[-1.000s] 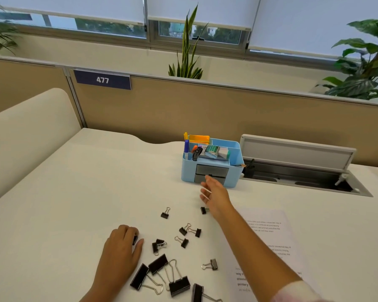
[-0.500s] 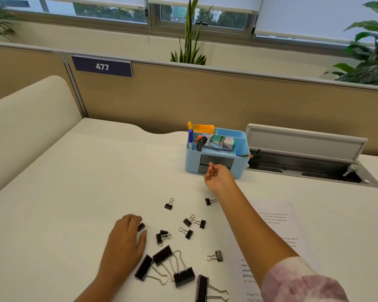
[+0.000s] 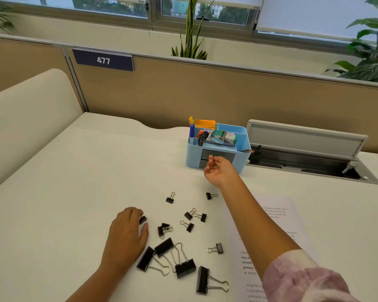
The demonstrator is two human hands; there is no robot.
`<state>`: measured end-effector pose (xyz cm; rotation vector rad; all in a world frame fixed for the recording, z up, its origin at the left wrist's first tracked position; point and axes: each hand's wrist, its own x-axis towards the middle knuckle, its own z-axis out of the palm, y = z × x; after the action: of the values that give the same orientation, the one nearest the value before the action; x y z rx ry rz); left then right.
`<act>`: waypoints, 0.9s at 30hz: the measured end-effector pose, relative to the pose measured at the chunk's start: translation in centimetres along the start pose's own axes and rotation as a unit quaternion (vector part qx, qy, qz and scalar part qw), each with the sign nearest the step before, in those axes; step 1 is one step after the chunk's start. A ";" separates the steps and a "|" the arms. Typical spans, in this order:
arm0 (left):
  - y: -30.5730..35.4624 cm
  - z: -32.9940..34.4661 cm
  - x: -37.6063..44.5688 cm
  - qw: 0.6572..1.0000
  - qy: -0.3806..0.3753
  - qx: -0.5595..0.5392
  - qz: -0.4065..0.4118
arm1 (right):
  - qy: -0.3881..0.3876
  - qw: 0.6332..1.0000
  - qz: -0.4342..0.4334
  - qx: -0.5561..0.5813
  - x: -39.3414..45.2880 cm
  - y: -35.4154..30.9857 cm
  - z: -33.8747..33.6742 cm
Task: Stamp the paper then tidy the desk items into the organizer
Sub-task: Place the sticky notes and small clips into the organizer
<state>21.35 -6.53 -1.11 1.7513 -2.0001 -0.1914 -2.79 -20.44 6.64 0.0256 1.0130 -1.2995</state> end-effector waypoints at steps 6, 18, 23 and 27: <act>0.2 -0.3 0.2 1.000 0.005 -0.001 0.004 | 0.011 1.000 0.005 -0.004 0.0 0.0 0.0; 0.3 -0.6 0.1 1.000 -0.016 0.005 -0.008 | -0.010 1.000 0.015 -0.023 -2.7 2.6 -4.5; 0.4 -0.5 0.0 1.000 -0.019 0.003 -0.012 | -0.018 0.998 0.022 -0.047 -3.4 3.6 -5.5; 0.5 -0.6 0.0 1.000 -0.022 0.003 -0.013 | -0.019 0.999 0.037 -0.034 -3.5 4.3 -5.7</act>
<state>21.17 -6.36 -0.42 1.7925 -2.0108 -0.2360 -2.55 -13.23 3.28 -0.0150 1.0141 -1.1936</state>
